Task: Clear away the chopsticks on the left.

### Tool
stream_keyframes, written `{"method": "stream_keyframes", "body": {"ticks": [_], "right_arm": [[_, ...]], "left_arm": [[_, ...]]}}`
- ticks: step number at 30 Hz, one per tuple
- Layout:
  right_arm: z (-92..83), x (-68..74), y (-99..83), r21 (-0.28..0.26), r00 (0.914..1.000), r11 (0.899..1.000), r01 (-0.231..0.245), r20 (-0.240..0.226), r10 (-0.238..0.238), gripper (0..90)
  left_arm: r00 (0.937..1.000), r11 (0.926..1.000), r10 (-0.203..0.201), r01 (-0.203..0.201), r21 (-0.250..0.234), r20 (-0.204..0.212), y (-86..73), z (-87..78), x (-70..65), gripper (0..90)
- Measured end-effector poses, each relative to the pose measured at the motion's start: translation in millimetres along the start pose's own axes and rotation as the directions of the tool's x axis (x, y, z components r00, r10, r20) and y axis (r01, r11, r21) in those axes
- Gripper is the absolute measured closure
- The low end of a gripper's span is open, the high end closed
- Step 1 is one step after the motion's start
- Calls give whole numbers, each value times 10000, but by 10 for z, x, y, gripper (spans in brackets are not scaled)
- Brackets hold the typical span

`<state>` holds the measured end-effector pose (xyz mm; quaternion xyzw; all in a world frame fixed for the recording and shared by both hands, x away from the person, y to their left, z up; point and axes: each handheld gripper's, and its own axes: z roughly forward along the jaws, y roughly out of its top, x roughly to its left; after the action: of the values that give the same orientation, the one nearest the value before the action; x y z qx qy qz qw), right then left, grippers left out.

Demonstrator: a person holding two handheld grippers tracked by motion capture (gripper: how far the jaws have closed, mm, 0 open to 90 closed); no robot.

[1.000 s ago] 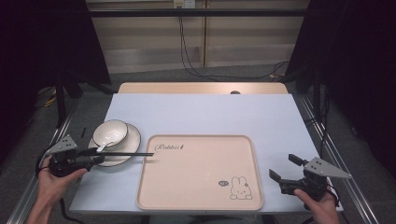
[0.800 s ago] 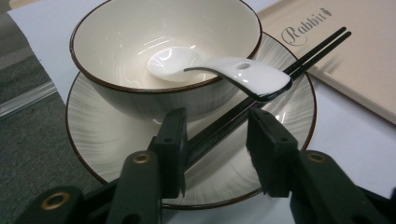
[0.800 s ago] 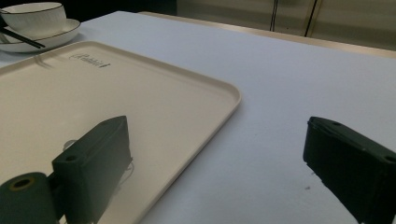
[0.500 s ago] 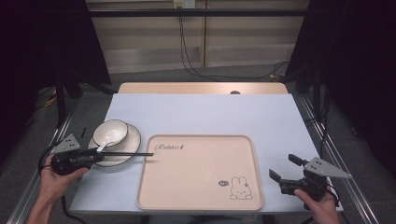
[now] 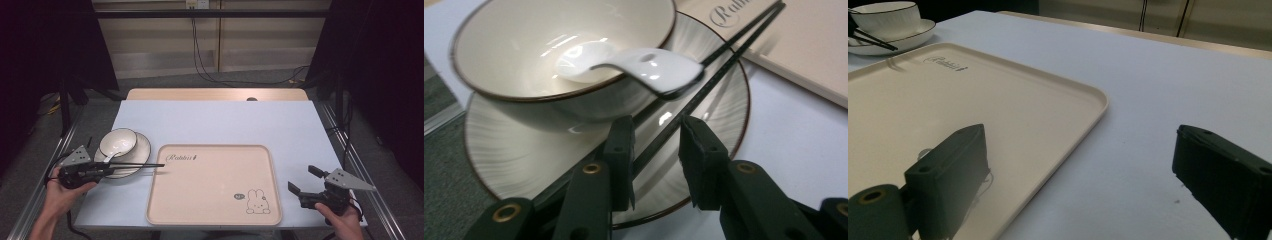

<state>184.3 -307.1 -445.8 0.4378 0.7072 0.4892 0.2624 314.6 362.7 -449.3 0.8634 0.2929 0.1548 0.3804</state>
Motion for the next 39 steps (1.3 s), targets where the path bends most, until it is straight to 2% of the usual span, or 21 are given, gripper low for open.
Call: {"method": "stream_keyframes", "body": {"ticks": [5,8,9,13,17,21,22,27,28,31,33,34,39], "right_arm": [[0,1,0,2,10000,10000,-11,-7,11,77],[0,-1,-1,12,10000,10000,-22,-62,22,77],[1,-1,-1,10,10000,10000,-24,-31,24,77],[1,0,-2,22,10000,10000,-10,-48,11,77],[4,-1,-3,27,10000,10000,-39,-73,39,77],[13,-3,-3,43,10000,10000,-9,-37,9,77],[12,-4,-4,57,10000,10000,-10,-66,10,77],[13,2,2,-2,9999,10000,-62,-111,62,77],[13,4,2,1,9999,10000,-19,-110,19,77],[14,8,2,23,9999,10000,-20,-130,20,77],[14,-2,2,-9,9999,10000,18,-102,-18,77],[14,-2,2,-9,9999,10000,18,-102,-18,77],[9,0,3,10,9999,10000,2,-136,-1,77]], "left_arm": [[9995,9997,216,-219,143,226,32,65,-32,681],[9978,9980,473,-492,400,473,81,111,-72,691],[9977,9975,529,-548,449,420,90,114,-79,695],[9955,9962,633,-673,550,710,104,128,-78,713],[9947,9961,627,-675,563,820,111,137,-90,775],[9943,9958,420,-497,771,980,119,126,-76,804],[9934,9966,369,-446,696,1086,118,130,-73,814],[9931,9959,86,-190,884,1169,136,117,-81,855],[9922,9965,-118,14,838,1242,138,114,-76,856],[9928,9956,-274,167,919,1167,146,99,-76,859],[9905,9946,-628,519,901,1220,146,84,-84,859],[9905,9946,-628,519,901,1220,146,84,-84,859],[9849,9921,-1104,1012,737,1331,162,26,-96,860]]}}
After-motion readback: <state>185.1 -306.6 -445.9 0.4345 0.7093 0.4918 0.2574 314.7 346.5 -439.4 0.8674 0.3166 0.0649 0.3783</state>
